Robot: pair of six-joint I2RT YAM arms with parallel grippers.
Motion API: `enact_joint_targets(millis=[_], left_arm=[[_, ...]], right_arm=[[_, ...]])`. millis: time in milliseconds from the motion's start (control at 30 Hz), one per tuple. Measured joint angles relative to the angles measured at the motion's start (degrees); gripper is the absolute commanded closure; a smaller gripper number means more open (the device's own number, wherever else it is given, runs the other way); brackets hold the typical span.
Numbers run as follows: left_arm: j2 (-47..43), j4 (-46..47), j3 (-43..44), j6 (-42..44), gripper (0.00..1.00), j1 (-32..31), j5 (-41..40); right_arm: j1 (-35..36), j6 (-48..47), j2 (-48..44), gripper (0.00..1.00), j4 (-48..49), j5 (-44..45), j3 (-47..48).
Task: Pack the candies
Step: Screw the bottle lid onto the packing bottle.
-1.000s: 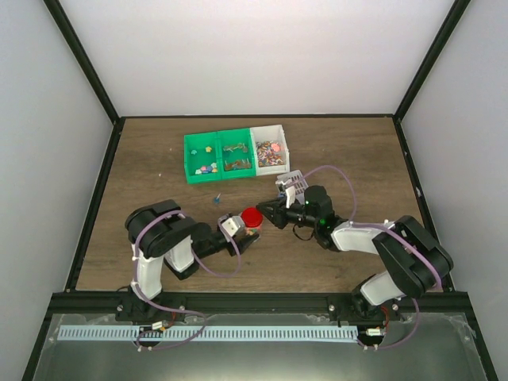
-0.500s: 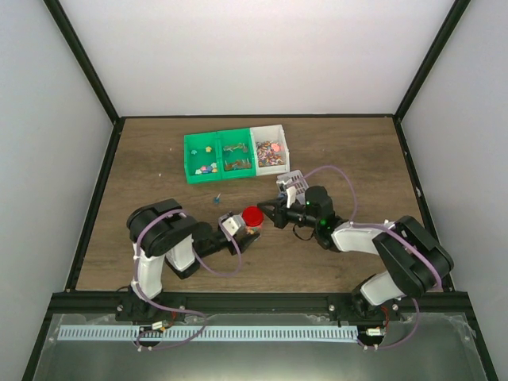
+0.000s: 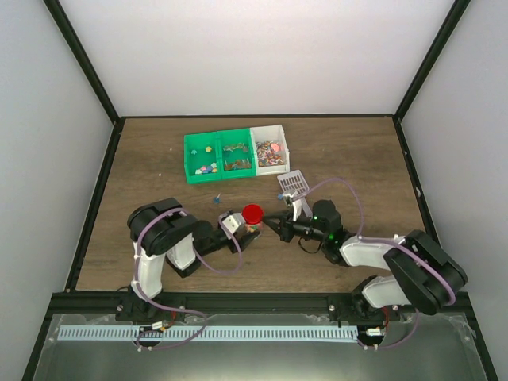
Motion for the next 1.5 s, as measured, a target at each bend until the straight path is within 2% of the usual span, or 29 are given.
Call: enact_joint_targets(millis=[133, 167, 267, 300, 367, 533, 767, 1000, 1067, 1333, 1500], left_arm=[[0.48, 0.00, 0.46, -0.04, 0.36, 0.22, 0.04], [0.57, 0.00, 0.50, -0.04, 0.36, 0.22, 0.04], [0.87, 0.07, 0.63, -0.02, 0.36, 0.24, 0.13], [1.03, 0.09, 0.68, -0.02, 0.36, 0.26, 0.22], [1.27, 0.15, 0.81, 0.00, 0.36, 0.28, 0.31], [1.49, 0.17, 1.03, 0.07, 0.36, 0.37, 0.52], [1.49, 0.17, 1.05, 0.09, 0.36, 0.57, 0.96], [1.53, 0.20, 1.09, 0.09, 0.35, 0.63, 1.14], [1.53, 0.20, 1.09, 0.09, 0.35, 0.63, 1.14], [2.01, 0.22, 1.68, 0.20, 0.35, 0.63, 1.16], [2.05, 0.22, 1.77, 0.24, 0.35, 0.63, 1.20]], right_arm=[[1.46, 0.63, -2.80, 0.96, -1.64, -0.07, -2.16], [1.55, 0.72, -4.00, 0.91, -2.51, 0.85, -2.27], [1.18, 1.38, -7.82, 0.63, -4.76, 4.13, -2.19], [0.85, 1.46, -8.61, 0.58, -5.27, 5.01, -1.95], [0.31, 1.20, -8.76, 0.57, -6.80, 5.88, -0.37], [-0.35, 0.09, -3.89, 0.59, -9.03, 6.05, 6.49], [-0.59, -1.60, 4.48, 0.67, -11.17, 4.37, 13.46], [-0.59, -2.64, 7.15, 0.75, -12.28, 3.30, 13.75], [-0.59, -2.67, 7.54, 0.82, -12.35, 2.80, 13.75], [-0.85, -2.38, 7.21, 0.99, -10.47, 2.54, 12.44], [-1.29, -2.43, 6.93, 0.99, -9.03, 2.51, 11.61]])
